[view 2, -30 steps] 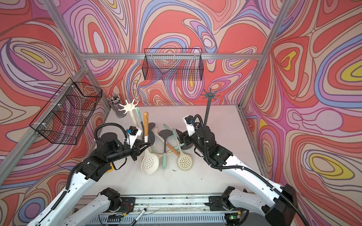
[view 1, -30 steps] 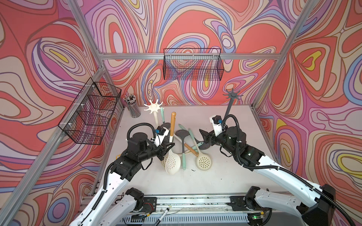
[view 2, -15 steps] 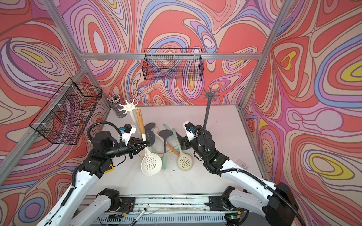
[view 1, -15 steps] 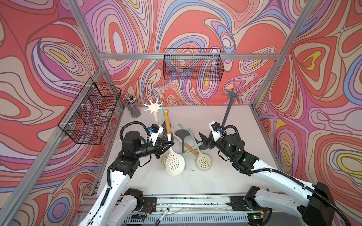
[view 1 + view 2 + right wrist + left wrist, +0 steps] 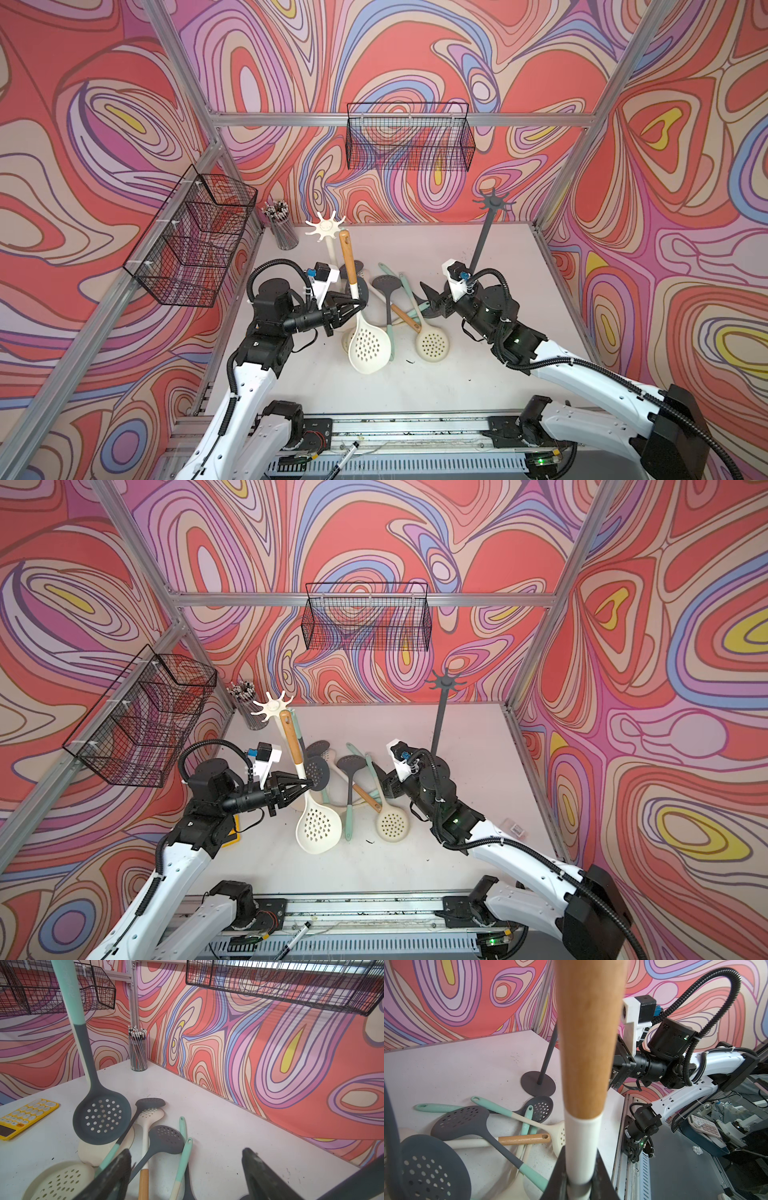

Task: Hang the skimmer on the kitchen utensil rack
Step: Pick up the skimmer from the center of the board, then hang the skimmer on the rack.

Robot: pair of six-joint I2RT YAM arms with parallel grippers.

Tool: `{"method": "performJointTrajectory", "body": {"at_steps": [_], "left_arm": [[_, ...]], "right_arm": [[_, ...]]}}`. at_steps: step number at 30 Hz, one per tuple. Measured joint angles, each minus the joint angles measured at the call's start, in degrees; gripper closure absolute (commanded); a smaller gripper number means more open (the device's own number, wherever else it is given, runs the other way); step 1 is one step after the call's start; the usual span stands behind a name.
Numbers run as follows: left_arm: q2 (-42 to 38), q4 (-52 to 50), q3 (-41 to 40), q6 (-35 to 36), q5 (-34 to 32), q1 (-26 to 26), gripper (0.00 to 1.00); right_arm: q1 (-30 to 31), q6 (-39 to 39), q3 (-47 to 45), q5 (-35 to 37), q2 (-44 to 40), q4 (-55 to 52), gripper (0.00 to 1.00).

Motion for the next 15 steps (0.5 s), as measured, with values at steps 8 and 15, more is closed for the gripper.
{"method": "performJointTrajectory", "body": {"at_steps": [8,15], "left_arm": [[1.38,1.07,-0.74,-0.85,2.64,1.84,1.0],[1.03,0.57,-1.88,-0.79,1.36,2.12,1.0]], "right_arm": [[0.0,0.0,-0.07,-1.07,-0.11,-0.02,0.15],[0.0,-0.04,-0.11,-1.31,-0.83,-0.02,0.15]]}}
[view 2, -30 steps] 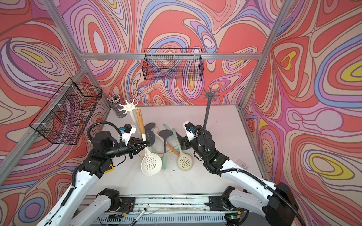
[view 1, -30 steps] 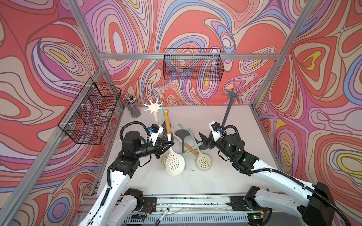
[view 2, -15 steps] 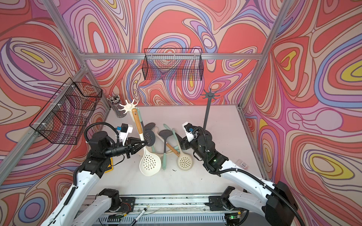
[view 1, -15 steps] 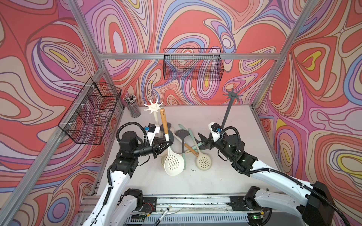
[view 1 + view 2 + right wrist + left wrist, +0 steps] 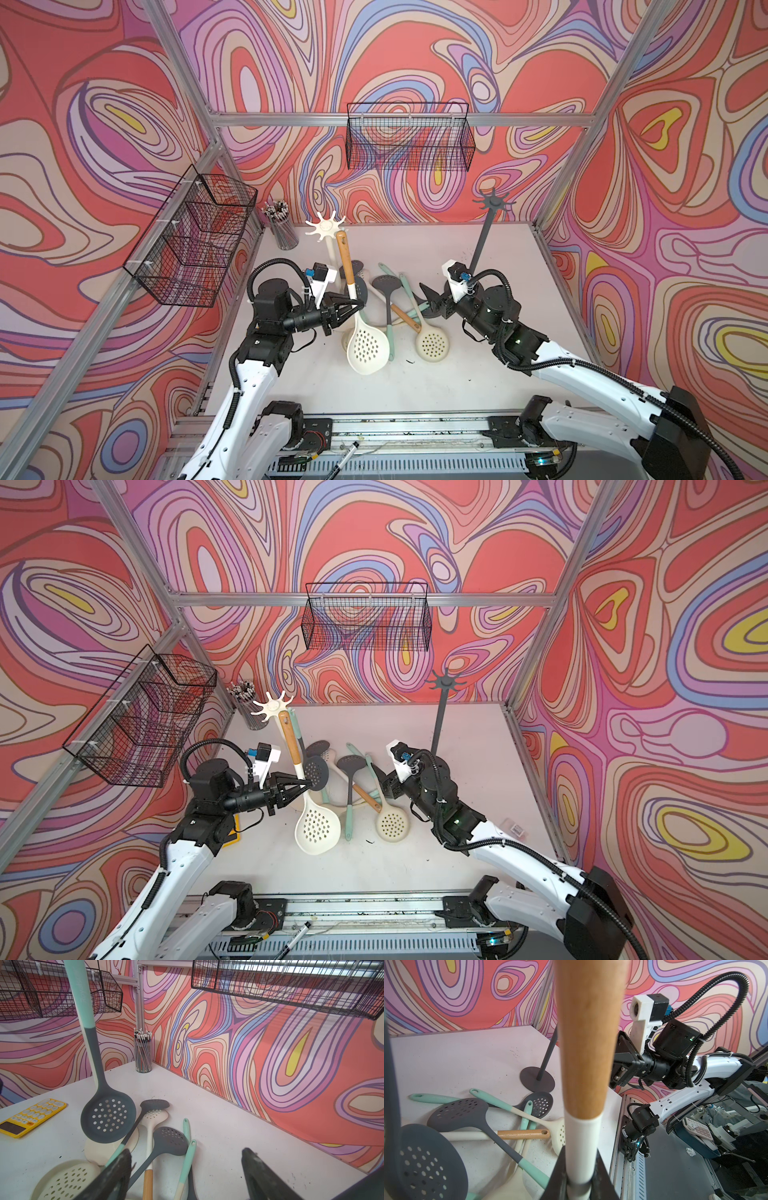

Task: Hang the skimmer on the kitchen utensil rack
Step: Hang the skimmer on the rack.

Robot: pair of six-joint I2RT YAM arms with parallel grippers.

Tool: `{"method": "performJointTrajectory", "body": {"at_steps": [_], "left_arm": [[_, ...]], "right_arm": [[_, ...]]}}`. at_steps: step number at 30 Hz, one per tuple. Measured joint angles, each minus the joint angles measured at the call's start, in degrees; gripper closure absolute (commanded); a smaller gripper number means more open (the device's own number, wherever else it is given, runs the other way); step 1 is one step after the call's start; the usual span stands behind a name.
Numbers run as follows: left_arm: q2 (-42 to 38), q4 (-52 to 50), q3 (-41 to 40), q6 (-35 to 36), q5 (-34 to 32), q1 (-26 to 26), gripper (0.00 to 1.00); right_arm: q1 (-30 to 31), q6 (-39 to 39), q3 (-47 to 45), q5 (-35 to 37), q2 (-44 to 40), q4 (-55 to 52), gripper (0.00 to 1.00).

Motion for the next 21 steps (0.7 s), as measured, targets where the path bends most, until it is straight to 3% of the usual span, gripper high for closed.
{"method": "performJointTrajectory", "body": {"at_steps": [11,21], "left_arm": [[-2.34,-3.08,-0.76,0.9,-5.66,0.09,1.0],[-1.16,-1.97,-0.76,-0.13,-5.79,2.51,1.0]], "right_arm": [[0.0,-0.15,-0.33,-0.04,-0.63,0.02,0.15],[0.0,-0.17,-0.33,-0.31,-0.81,0.02,0.15]]}}
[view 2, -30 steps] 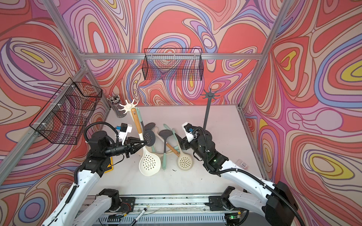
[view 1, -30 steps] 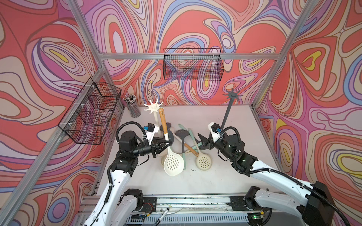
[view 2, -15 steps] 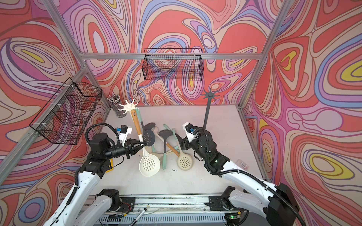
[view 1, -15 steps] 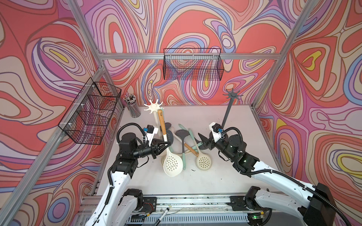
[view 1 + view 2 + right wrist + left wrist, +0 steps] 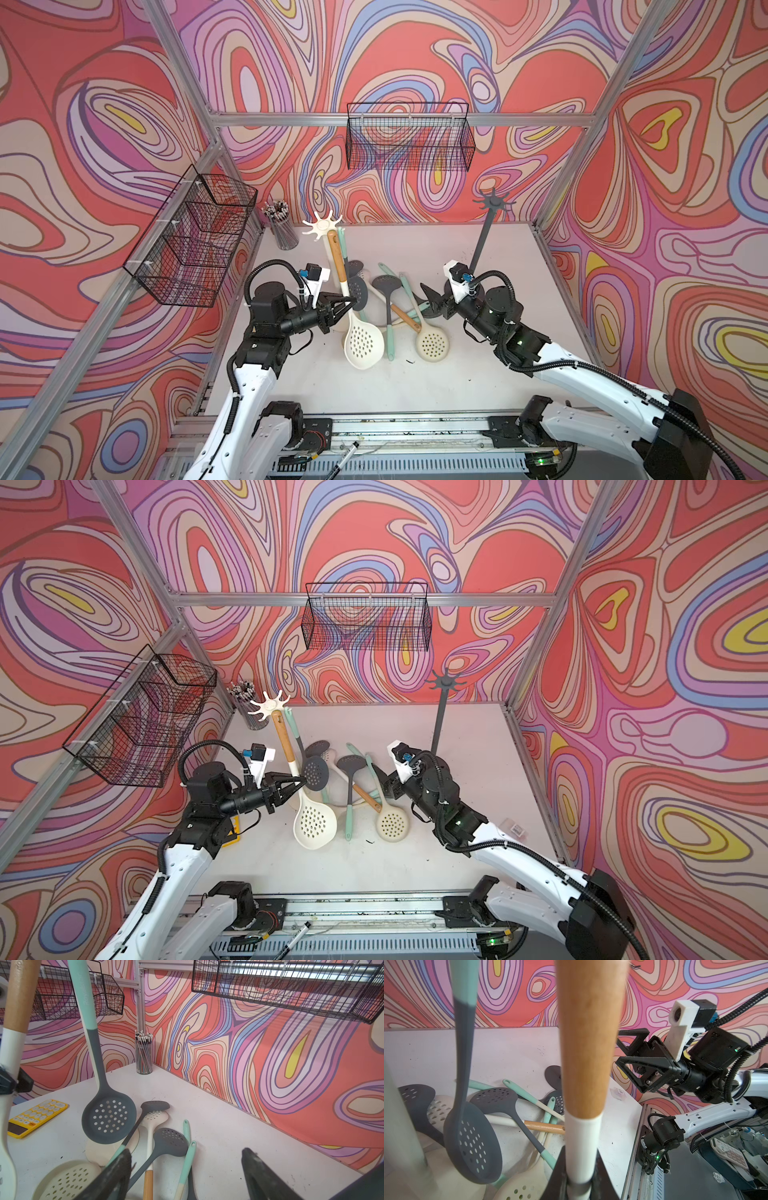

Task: Hang the skimmer on the kitchen utensil rack
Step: Hang the skimmer on the rack.

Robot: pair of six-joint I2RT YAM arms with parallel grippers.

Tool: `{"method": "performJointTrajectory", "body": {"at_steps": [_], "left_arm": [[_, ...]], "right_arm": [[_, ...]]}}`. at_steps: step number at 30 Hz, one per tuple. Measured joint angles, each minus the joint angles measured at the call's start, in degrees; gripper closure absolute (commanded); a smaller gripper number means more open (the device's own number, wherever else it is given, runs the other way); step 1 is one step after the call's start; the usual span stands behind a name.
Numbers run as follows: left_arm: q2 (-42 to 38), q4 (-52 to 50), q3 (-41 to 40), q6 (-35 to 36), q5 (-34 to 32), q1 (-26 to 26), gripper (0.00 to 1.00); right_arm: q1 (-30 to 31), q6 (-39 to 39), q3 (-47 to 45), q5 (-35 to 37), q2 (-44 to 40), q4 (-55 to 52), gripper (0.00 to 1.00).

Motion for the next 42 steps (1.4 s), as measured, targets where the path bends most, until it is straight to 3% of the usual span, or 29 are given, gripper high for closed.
{"method": "performJointTrajectory", "body": {"at_steps": [21,42], "left_arm": [[2.05,2.21,0.02,-0.74,1.42,0.11,1.0],[2.38,1.7,0.5,0.5,-0.96,0.09,0.83]], "right_arm": [[0.0,0.0,-0.02,-0.57,-0.02,0.02,0.15],[0.0,0.02,-0.02,-0.59,-0.02,0.0,0.15]]}}
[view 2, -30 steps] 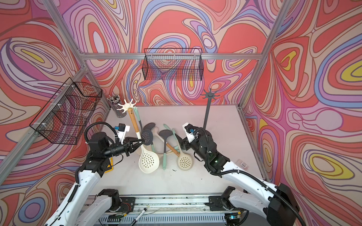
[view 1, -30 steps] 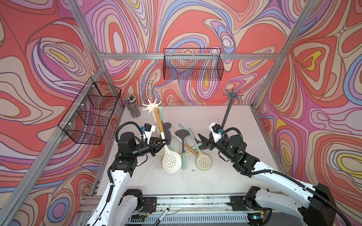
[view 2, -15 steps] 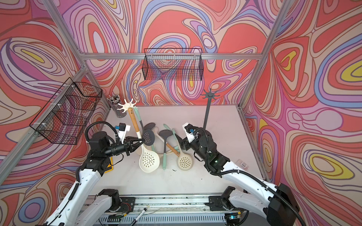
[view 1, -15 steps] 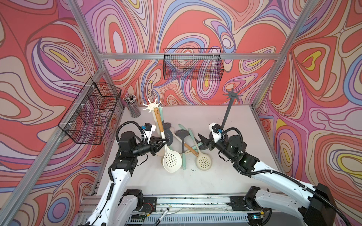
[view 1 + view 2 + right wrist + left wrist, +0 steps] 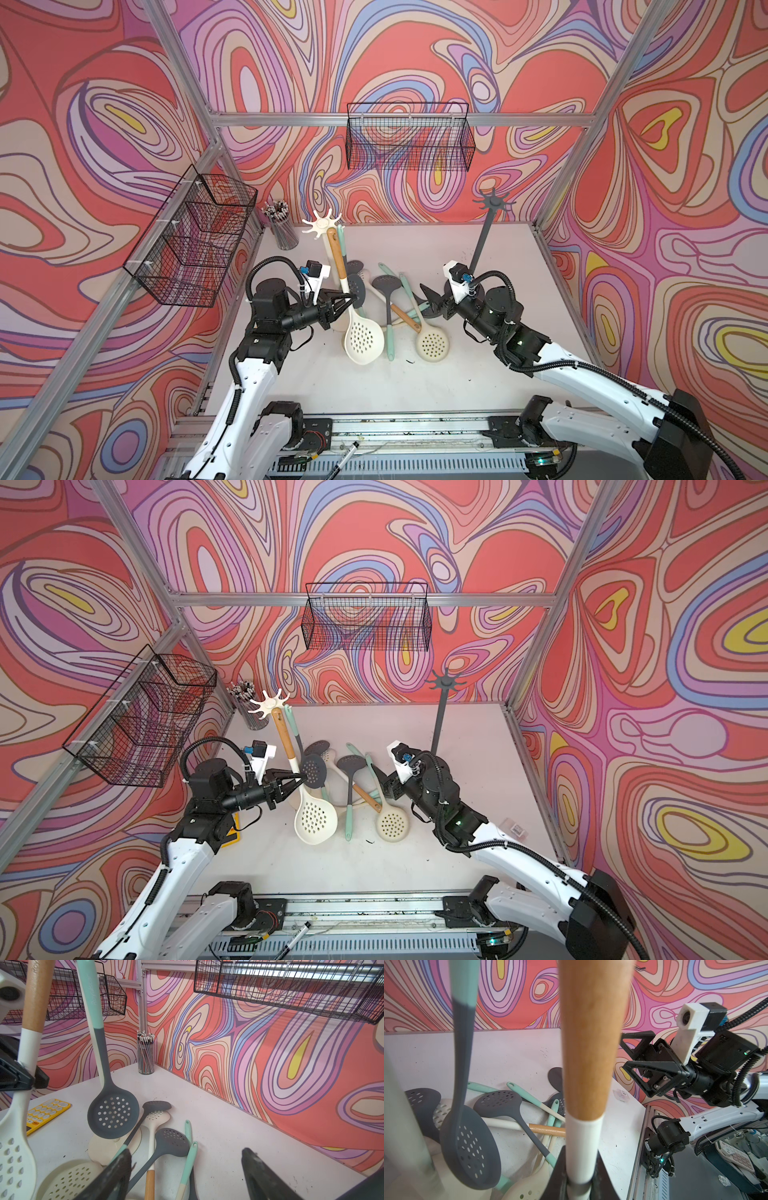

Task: Hang the skimmer on the kitchen utensil rack
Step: Hang the skimmer on the rack.

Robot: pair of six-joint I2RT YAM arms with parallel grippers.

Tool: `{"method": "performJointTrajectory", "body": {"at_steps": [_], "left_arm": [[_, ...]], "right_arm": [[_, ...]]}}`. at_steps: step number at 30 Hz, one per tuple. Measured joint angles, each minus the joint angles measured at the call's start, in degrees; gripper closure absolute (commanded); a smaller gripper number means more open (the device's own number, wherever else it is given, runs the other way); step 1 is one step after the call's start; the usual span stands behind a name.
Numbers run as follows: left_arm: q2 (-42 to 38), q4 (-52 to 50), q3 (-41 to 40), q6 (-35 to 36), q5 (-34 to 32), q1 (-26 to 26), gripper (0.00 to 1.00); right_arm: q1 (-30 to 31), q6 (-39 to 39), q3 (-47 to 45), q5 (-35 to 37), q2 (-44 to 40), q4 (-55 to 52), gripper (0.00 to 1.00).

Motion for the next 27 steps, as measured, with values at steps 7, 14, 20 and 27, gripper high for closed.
{"method": "performJointTrajectory", "body": {"at_steps": [7,14,20,27], "left_arm": [[0.98,0.83,0.24,-0.57,-0.79,0.0,0.82],[2.36,0.55,0.37,-1.6,-2.21,0.07,0.74],[2.14,-1.31,0.42,-1.51,-3.56,0.07,0.67],[2.19,-2.14,0.76,-1.51,-4.72,0.07,0.62]], "right_arm": [[0.0,-0.02,0.0,0.0,0.0,0.0,0.15],[0.0,-0.02,0.0,-0.02,0.13,0.0,0.15],[0.0,-0.02,0.0,-0.17,0.28,0.0,0.15],[0.0,-0.02,0.0,-0.42,0.9,-0.02,0.15]]}}
